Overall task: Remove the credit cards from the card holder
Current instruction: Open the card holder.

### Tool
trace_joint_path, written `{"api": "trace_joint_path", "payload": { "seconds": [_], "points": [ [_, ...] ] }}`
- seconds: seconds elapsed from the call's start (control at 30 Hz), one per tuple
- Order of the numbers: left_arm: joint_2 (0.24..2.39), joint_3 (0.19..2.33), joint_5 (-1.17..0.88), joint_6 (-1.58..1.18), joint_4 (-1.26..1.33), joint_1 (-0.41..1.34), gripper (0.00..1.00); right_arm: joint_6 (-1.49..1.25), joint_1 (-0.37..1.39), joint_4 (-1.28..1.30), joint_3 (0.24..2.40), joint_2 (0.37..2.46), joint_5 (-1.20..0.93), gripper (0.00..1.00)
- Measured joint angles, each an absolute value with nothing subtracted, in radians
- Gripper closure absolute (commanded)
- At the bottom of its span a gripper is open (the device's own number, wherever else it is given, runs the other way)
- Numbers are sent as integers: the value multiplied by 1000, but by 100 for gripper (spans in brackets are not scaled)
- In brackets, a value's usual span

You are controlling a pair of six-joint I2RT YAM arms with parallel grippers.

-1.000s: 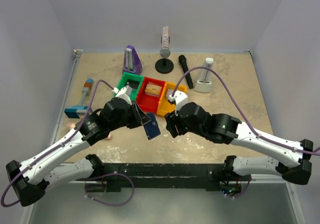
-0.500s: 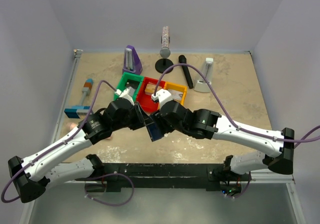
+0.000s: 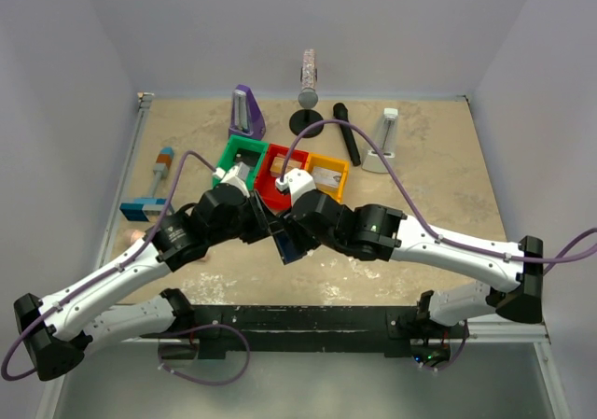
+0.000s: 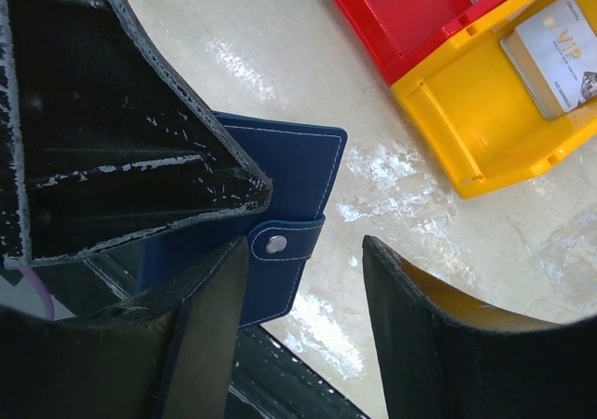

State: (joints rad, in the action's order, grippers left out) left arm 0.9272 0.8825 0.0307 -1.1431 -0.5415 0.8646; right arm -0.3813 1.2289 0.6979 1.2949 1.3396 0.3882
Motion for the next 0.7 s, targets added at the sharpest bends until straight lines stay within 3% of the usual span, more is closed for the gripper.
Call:
{"api": "trace_joint_path", "payload": {
  "seconds": [0.47, 0.7],
  "points": [
    [927, 863, 34, -1153, -541, 865, 100, -408, 1238, 761, 1352, 1410, 411, 50],
    [927, 855, 32, -1165, -542, 865, 100, -427, 1246, 795, 1372, 1431, 434, 44]
  ]
}}
